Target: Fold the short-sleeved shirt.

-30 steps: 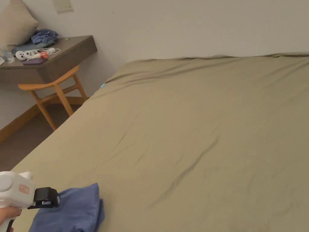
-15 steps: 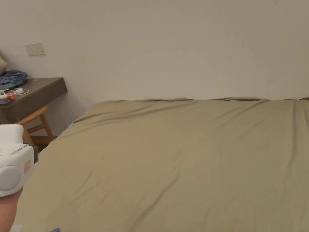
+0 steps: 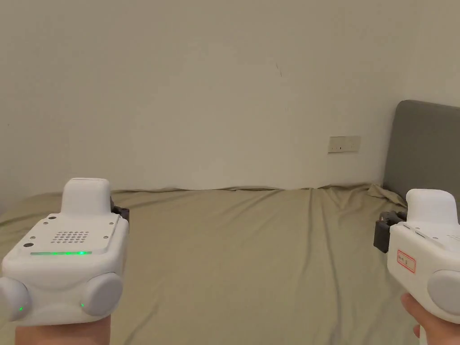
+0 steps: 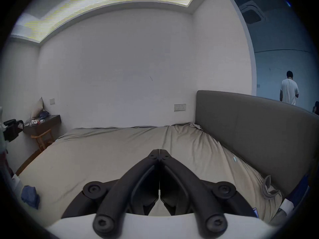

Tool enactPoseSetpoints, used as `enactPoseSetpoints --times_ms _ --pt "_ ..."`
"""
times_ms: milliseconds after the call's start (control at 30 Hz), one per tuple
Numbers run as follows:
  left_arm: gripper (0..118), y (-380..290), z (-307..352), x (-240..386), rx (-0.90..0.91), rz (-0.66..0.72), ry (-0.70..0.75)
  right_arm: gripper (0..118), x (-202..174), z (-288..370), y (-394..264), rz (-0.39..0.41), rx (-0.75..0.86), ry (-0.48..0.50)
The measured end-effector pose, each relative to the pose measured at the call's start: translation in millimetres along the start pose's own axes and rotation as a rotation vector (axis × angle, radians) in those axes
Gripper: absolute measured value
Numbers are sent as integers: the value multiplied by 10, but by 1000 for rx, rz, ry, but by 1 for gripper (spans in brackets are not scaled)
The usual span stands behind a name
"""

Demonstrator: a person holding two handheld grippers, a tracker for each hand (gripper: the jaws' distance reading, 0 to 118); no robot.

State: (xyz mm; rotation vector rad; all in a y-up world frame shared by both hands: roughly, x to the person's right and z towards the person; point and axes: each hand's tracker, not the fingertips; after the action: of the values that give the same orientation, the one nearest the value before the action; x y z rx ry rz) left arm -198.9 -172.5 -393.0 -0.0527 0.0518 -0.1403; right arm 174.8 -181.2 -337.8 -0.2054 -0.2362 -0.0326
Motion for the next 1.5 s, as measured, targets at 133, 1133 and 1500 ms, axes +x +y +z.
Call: enactPoseSetpoints --times_ms 133,1133,1500 --pt "0 -16 30 -139 -22 6 13 2 108 67 -23 33 12 -47" --pt "118 -41 101 -369 -88 107 -16 118 -328 -104 58 -26 -52 -22" --pt "118 43 174 -349 -62 95 -19 118 -457 113 88 20 -18 70"
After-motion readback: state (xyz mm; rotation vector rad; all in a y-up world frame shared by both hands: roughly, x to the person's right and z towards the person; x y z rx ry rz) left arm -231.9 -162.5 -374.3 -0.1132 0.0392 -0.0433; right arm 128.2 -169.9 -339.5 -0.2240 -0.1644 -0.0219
